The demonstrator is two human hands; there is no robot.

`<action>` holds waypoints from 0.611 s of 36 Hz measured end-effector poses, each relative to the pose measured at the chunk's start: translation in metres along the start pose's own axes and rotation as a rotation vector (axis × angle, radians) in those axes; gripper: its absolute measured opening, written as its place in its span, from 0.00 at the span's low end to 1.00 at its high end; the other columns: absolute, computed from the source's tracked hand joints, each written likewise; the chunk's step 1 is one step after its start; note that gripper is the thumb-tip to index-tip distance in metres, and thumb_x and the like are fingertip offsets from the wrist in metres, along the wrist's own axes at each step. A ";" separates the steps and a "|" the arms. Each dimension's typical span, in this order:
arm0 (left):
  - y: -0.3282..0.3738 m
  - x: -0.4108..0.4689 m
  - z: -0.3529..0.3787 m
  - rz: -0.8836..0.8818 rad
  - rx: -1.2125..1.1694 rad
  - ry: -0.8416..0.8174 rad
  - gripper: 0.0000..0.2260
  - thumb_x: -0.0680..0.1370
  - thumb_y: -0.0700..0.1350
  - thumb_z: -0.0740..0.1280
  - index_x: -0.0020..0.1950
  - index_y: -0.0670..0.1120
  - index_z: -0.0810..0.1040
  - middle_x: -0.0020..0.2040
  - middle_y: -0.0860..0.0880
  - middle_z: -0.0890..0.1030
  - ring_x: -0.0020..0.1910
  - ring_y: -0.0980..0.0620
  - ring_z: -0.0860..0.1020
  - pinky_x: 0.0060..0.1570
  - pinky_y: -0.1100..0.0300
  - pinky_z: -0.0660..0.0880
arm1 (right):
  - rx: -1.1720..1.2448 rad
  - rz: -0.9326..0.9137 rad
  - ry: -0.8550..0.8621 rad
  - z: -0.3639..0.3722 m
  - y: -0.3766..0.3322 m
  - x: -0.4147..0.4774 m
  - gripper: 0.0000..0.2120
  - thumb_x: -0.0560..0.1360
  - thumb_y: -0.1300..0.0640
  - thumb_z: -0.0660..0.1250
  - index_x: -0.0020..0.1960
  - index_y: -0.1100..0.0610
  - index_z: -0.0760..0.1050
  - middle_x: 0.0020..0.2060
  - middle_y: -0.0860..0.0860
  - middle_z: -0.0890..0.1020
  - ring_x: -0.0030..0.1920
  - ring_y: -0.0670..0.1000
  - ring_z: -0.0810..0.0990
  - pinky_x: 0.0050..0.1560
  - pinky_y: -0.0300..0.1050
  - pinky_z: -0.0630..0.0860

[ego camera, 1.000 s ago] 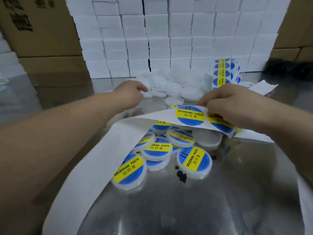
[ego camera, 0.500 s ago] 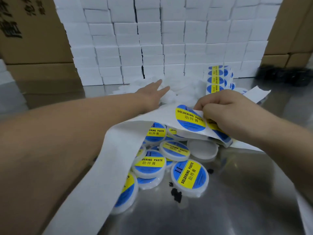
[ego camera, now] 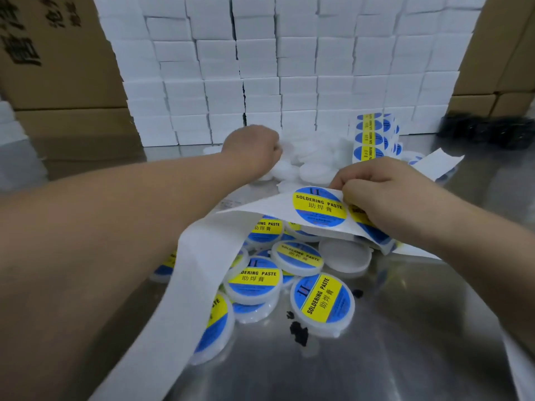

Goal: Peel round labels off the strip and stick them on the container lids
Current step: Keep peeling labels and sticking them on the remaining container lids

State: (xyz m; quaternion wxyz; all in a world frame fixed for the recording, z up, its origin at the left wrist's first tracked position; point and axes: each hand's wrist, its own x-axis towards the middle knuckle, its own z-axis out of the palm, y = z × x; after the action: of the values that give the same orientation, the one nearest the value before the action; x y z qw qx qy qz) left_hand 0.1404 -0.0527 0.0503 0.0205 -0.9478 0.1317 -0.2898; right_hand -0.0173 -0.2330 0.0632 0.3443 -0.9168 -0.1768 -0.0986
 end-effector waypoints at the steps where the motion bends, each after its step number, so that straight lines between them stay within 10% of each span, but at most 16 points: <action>1: 0.001 -0.003 -0.009 -0.088 -0.116 0.034 0.09 0.77 0.48 0.58 0.40 0.45 0.70 0.42 0.46 0.73 0.43 0.45 0.71 0.35 0.58 0.61 | -0.008 -0.002 0.000 -0.001 0.000 0.000 0.12 0.71 0.60 0.55 0.41 0.63 0.76 0.28 0.58 0.72 0.24 0.45 0.64 0.23 0.38 0.62; 5: 0.009 -0.017 -0.051 -0.353 -0.677 0.157 0.13 0.73 0.44 0.63 0.31 0.49 0.60 0.31 0.52 0.64 0.29 0.53 0.63 0.27 0.60 0.57 | 0.005 0.004 -0.034 -0.001 -0.002 -0.002 0.12 0.69 0.58 0.56 0.41 0.65 0.75 0.22 0.48 0.66 0.24 0.44 0.63 0.25 0.39 0.62; 9: 0.017 -0.049 -0.092 -0.402 -0.996 0.158 0.10 0.75 0.40 0.57 0.36 0.50 0.61 0.39 0.51 0.71 0.35 0.57 0.78 0.24 0.67 0.62 | 0.032 0.017 -0.077 0.000 -0.005 -0.004 0.10 0.70 0.58 0.58 0.37 0.63 0.74 0.20 0.46 0.65 0.21 0.44 0.63 0.26 0.37 0.62; 22: 0.055 -0.150 -0.123 -0.027 -0.325 -0.078 0.14 0.71 0.58 0.57 0.53 0.58 0.74 0.50 0.54 0.72 0.55 0.51 0.69 0.53 0.57 0.65 | 0.046 0.021 -0.055 0.002 0.001 0.000 0.09 0.71 0.56 0.65 0.34 0.56 0.77 0.20 0.45 0.72 0.21 0.41 0.67 0.20 0.31 0.62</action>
State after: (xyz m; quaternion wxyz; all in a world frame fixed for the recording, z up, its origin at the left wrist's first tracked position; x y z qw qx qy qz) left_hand -0.0609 -0.0614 0.0645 -0.1319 -0.9508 0.1634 -0.2277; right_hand -0.0167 -0.2325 0.0615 0.3613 -0.9128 -0.1788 -0.0657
